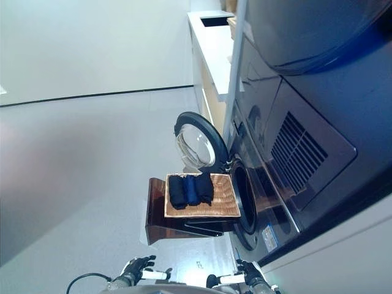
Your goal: Pick up the clothes and place them into the washing machine
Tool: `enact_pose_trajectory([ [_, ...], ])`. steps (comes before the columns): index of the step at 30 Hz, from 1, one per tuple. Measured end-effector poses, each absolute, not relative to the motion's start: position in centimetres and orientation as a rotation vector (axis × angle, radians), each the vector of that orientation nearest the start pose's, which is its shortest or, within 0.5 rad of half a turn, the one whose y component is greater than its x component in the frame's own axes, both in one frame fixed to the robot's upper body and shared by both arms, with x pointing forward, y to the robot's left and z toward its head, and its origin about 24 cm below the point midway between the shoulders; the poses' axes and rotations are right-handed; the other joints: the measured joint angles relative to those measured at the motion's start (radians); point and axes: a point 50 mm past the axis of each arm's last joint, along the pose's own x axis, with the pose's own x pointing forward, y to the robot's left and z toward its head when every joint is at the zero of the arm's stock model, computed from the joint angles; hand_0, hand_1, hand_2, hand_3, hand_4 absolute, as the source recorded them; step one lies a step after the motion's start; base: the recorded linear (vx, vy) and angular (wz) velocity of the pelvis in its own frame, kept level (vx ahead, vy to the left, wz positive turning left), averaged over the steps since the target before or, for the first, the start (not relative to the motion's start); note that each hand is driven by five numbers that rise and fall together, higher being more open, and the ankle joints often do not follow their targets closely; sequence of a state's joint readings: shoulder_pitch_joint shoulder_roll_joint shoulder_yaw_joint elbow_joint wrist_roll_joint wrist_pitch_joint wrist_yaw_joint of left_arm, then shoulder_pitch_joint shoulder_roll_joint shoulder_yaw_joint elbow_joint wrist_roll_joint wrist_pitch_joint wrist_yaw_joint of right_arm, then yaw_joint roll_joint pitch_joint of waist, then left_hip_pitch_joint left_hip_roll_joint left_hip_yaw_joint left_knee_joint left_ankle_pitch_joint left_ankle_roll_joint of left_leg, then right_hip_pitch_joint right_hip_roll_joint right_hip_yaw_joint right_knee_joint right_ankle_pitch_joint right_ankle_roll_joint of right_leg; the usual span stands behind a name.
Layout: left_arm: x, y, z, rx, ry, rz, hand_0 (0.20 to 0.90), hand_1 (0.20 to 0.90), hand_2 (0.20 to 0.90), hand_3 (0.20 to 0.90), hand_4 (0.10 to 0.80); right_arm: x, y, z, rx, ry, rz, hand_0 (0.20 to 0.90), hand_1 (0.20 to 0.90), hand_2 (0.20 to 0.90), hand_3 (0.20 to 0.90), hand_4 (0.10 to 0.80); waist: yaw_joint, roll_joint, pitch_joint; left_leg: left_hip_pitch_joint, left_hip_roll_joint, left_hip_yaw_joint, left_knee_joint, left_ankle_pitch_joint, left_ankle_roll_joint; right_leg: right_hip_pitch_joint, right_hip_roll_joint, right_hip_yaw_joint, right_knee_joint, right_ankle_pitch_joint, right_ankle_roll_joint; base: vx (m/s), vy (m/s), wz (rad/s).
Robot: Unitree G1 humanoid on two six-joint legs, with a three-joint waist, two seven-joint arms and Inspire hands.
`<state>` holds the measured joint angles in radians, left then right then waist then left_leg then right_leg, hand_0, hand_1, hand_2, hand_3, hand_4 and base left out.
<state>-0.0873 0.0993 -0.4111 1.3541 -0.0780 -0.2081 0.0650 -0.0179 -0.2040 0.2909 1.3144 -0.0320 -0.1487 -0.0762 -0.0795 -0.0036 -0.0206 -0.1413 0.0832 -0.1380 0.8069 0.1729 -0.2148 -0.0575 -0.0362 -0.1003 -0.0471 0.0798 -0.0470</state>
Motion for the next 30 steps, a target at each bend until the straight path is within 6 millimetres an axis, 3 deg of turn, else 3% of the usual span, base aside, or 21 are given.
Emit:
enact_pose_trajectory([
  [1,11.3,16.3,-16.5,0.319,1.050,-0.193,0.900,0.900,0.900,0.900,0.800,8.9,-20.7,-16.6,-0.428,1.143,0.102,0.900,0.900,0.900,0.900,0.800,0.017,-0.020,0.016,-0.026,-0.012,0.028,0.027,-0.004,0.019,0.018,-0.012,0.019,0.000,-0.027,-0.009,0.288,-0.079,-0.22],
  [2,12.0,16.6,-16.2,0.320,1.026,-0.182,0.900,0.900,0.900,0.900,0.800,9.2,-20.1,-16.7,-0.434,1.135,0.102,0.900,0.900,0.900,0.900,0.800,0.017,-0.059,0.052,-0.071,-0.005,0.087,0.051,-0.067,0.088,0.053,-0.031,0.049,-0.005,-0.033,-0.003,0.188,-0.005,-0.25],
  [3,13.3,17.0,-15.7,0.330,0.982,-0.176,0.900,0.900,0.900,0.900,0.800,9.5,-19.5,-16.6,-0.448,1.116,0.090,0.900,0.900,0.900,0.900,0.800,0.029,-0.089,0.078,-0.105,-0.011,0.133,-0.004,-0.088,0.116,0.072,-0.053,0.051,0.011,-0.045,0.012,0.301,0.021,-0.22],
  [4,13.3,17.3,-15.7,0.331,0.978,-0.165,0.900,0.900,0.900,0.900,0.800,9.7,-19.5,-16.6,-0.456,1.103,0.082,0.900,0.900,0.900,0.900,0.800,0.038,-0.093,0.081,-0.136,-0.003,0.145,-0.042,-0.094,0.115,0.076,-0.057,0.060,0.016,-0.068,0.006,0.307,0.056,-0.41],
  [6,14.0,17.6,-15.4,0.325,0.956,-0.128,0.900,0.900,0.900,0.900,0.800,10.0,-20.2,-16.4,-0.495,1.091,0.034,0.900,0.900,0.900,0.900,0.800,0.041,-0.085,0.095,-0.168,0.038,0.182,-0.212,-0.092,0.118,0.112,-0.056,0.057,-0.006,-0.077,0.027,0.336,0.112,-0.34],
  [8,13.3,18.0,-15.6,0.308,0.973,-0.093,0.900,0.900,0.900,0.900,0.800,9.7,-21.4,-16.2,-0.531,1.096,0.002,0.900,0.900,0.900,0.900,0.800,0.040,-0.068,0.090,-0.140,0.073,0.193,-0.501,-0.088,0.114,0.163,-0.053,0.054,-0.036,-0.090,0.059,0.384,0.150,-0.37],
  [9,12.7,18.2,-15.8,0.305,0.995,-0.084,0.900,0.900,0.900,0.900,0.800,9.4,-22.3,-16.1,-0.555,1.102,-0.016,0.900,0.900,0.900,0.900,0.800,0.043,-0.057,0.091,-0.097,0.077,0.181,-0.688,-0.079,0.109,0.179,-0.053,0.065,-0.035,-0.105,0.093,0.361,0.150,-0.30],
  [10,12.1,18.1,-16.0,0.300,1.009,-0.087,0.900,0.900,0.900,0.900,0.800,9.2,-23.2,-16.0,-0.577,1.109,-0.034,0.900,0.900,0.900,0.900,0.800,0.041,-0.028,0.088,-0.052,0.072,0.186,-0.760,-0.025,0.138,0.201,-0.040,0.074,-0.032,-0.112,0.130,0.304,0.146,-0.39],
  [11,11.6,17.7,-16.2,0.284,1.022,-0.086,0.900,0.900,0.900,0.900,0.800,8.7,-24.2,-15.8,-0.600,1.123,-0.044,0.900,0.900,0.900,0.900,0.800,0.040,-0.001,0.086,-0.017,0.077,0.192,-0.820,-0.005,0.136,0.216,-0.035,0.078,-0.032,-0.132,0.153,0.321,0.176,-0.10],
  [12,11.4,18.6,-16.2,0.301,1.037,-0.067,0.900,0.900,0.900,0.900,0.800,8.2,-23.7,-16.1,-0.585,1.139,-0.044,0.900,0.900,0.900,0.900,0.800,0.035,-0.032,0.079,0.023,0.052,0.207,-0.862,0.006,0.168,0.217,-0.056,0.097,-0.025,-0.153,0.167,0.298,0.188,-0.16],
  [13,11.5,19.8,-16.0,0.314,1.041,-0.038,0.900,0.900,0.900,0.900,0.800,7.9,-23.2,-16.3,-0.573,1.146,-0.024,0.900,0.900,0.900,0.900,0.800,0.044,-0.066,0.077,0.042,0.023,0.231,-0.883,-0.005,0.181,0.206,-0.071,0.100,-0.026,-0.158,0.167,0.294,0.200,-0.11],
  [15,11.3,21.7,-15.8,0.331,1.051,0.014,0.900,0.900,0.900,0.900,0.800,8.2,-22.1,-16.4,-0.550,1.137,-0.011,0.900,0.900,0.900,0.900,0.800,0.055,-0.097,0.075,0.067,-0.019,0.259,-0.886,-0.022,0.205,0.208,-0.102,0.103,-0.025,-0.155,0.173,0.307,0.217,-0.34],
  [18,10.9,22.9,-15.6,0.357,1.060,0.042,0.900,0.900,0.900,0.900,0.800,8.7,-21.1,-16.5,-0.524,1.118,0.006,0.900,0.900,0.900,0.900,0.800,0.079,-0.092,0.062,0.098,-0.047,0.287,-0.886,-0.061,0.218,0.212,-0.126,0.101,-0.019,-0.146,0.185,0.341,0.308,-0.35],
  [23,10.6,21.7,-15.9,0.344,1.070,0.007,0.900,0.900,0.900,0.900,0.800,9.3,-21.3,-16.4,-0.488,1.114,-0.018,0.900,0.900,0.900,0.900,0.800,0.099,-0.039,0.044,0.117,-0.060,0.288,-0.880,-0.099,0.236,0.165,-0.132,0.116,0.103,-0.156,0.205,0.153,0.217,-0.09],
  [26,11.4,21.0,-15.9,0.359,1.051,-0.046,0.900,0.900,0.900,0.900,0.800,11.2,-21.8,-15.8,-0.491,1.066,-0.040,0.900,0.900,0.900,0.900,0.800,0.090,-0.013,0.053,0.118,-0.054,0.278,-0.864,-0.121,0.265,0.016,-0.118,0.135,0.399,-0.155,0.208,0.086,0.195,-0.17],
  [28,12.0,21.1,-15.7,0.368,1.034,-0.047,0.900,0.900,0.900,0.900,0.800,11.7,-21.8,-15.6,-0.491,1.050,-0.042,0.900,0.900,0.900,0.900,0.800,0.085,-0.023,0.073,0.143,-0.060,0.265,-0.870,-0.121,0.289,-0.063,-0.128,0.139,0.565,-0.138,0.212,0.158,0.086,0.04],
  [29,12.0,21.3,-15.7,0.374,1.037,-0.045,0.900,0.900,0.900,0.900,0.800,11.3,-21.7,-15.8,-0.488,1.063,-0.039,0.900,0.900,0.900,0.900,0.800,0.084,-0.030,0.075,0.164,-0.068,0.260,-0.891,-0.116,0.302,-0.076,-0.131,0.115,0.581,-0.173,0.205,0.268,0.048,0.07],
  [30,11.8,21.5,-15.7,0.380,1.043,-0.044,0.900,0.900,0.900,0.900,0.800,11.0,-21.7,-15.9,-0.487,1.071,-0.039,0.900,0.900,0.900,0.900,0.800,0.085,-0.034,0.074,0.172,-0.071,0.257,-0.893,-0.123,0.309,-0.075,-0.139,0.051,0.520,-0.196,0.177,0.264,-0.035,0.08],
])
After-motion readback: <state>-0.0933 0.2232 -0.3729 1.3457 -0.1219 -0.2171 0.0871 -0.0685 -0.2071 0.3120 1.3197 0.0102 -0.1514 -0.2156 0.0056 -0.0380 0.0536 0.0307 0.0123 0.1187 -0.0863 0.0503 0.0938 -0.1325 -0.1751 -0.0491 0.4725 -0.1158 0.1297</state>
